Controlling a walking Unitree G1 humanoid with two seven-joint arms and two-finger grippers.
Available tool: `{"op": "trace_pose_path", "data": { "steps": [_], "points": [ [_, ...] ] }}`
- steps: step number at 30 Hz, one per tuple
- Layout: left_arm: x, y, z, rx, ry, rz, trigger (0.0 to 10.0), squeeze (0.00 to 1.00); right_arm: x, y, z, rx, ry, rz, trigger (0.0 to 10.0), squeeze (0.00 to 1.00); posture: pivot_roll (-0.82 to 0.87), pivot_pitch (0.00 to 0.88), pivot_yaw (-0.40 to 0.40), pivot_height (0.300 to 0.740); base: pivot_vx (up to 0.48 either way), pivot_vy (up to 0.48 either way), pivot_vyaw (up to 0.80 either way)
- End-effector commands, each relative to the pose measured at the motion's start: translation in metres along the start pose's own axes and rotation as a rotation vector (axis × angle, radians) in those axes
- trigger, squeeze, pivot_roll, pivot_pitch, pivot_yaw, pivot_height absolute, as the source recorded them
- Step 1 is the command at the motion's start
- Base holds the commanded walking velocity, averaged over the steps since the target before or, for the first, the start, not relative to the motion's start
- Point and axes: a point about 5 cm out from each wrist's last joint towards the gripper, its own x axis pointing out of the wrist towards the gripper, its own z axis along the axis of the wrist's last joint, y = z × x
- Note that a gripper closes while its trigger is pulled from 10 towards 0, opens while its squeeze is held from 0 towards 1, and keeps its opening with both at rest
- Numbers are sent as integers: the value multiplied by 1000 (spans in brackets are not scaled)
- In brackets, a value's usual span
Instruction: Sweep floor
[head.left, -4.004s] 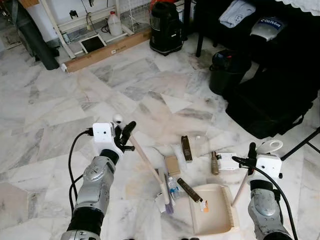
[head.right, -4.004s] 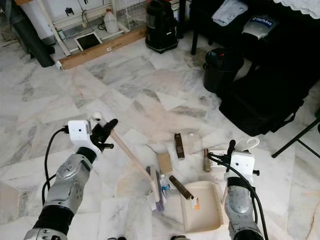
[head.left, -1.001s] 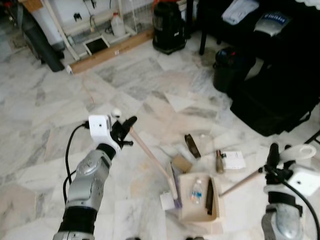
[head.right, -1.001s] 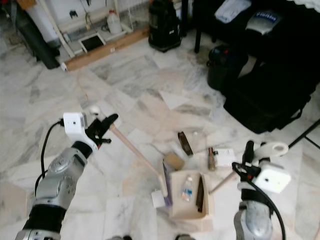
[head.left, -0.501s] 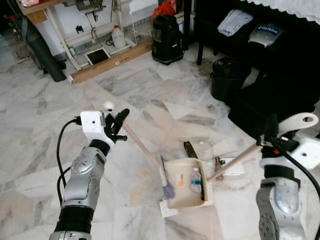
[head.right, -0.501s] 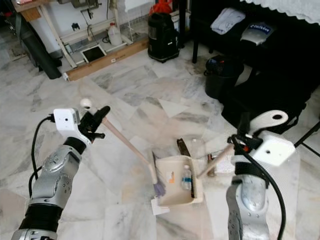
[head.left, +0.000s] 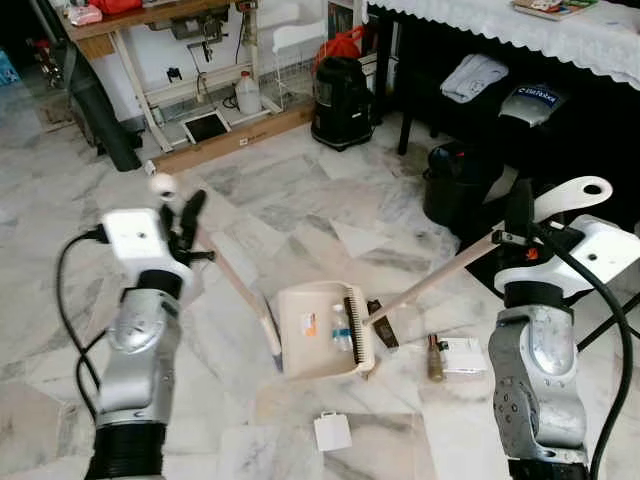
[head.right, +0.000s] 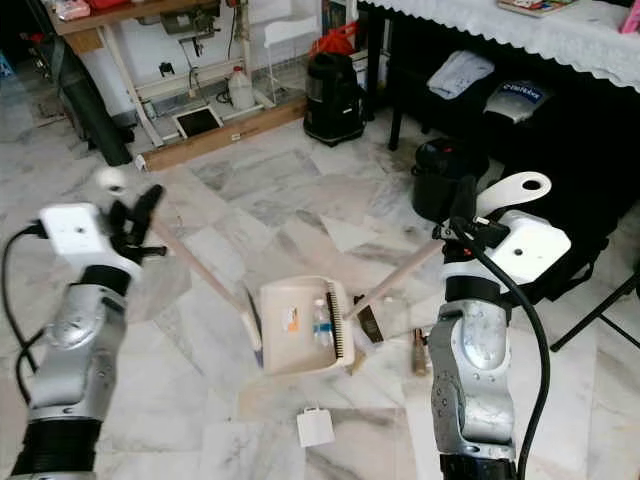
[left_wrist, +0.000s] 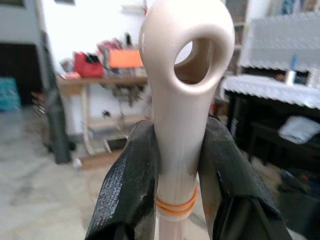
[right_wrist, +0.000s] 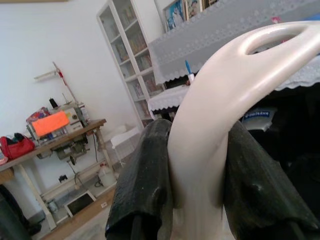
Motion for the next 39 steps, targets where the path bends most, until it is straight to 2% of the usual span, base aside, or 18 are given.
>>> {"op": "trace_pose_path", "data": {
  "steps": [1,3,7,8,15,21,26,30,34,39],
  "points": [
    [4,2,22,48,-91,-9,10000,0,3,5,7,25,-38,15,10000,0,-30,0,50,740,0,0,0],
    [1,-1,18,50,-73,-27,10000,0,4,6,6,29,-36,16,10000,0,-31,0,50,740,0,0,0],
    [-12,-12,0,44,-13,-52,10000,0,5,7,3,17,-28,21,10000,0,-38,0,44,740,0,0,0],
    [-18,-17,-6,53,3,-67,10000,0,5,6,3,-9,-27,21,10000,0,-41,0,40,740,0,0,0],
    [-29,-30,-14,25,27,-101,10000,0,2,1,-1,-64,-39,44,10000,0,-50,0,32,740,0,0,0],
    [-41,-22,-16,48,43,-77,10000,0,-2,-9,-2,-107,-45,17,10000,0,-57,0,37,740,0,0,0],
    [-54,-14,-22,68,78,-59,10000,0,-10,-8,-5,-161,-46,56,10000,0,-63,0,40,740,0,0,0],
    [-60,-10,-16,55,68,-32,10000,0,-14,-11,8,-218,-96,71,10000,0,-65,0,42,740,0,0,0],
    [-62,-8,-15,51,64,-17,10000,0,-15,-13,12,-222,-105,58,10000,0,-65,0,42,740,0,0,0],
    [-65,-6,-2,66,36,-12,10000,0,-24,-11,18,-259,-104,86,10000,0,-66,0,41,740,0,0,0]
  ]
}}
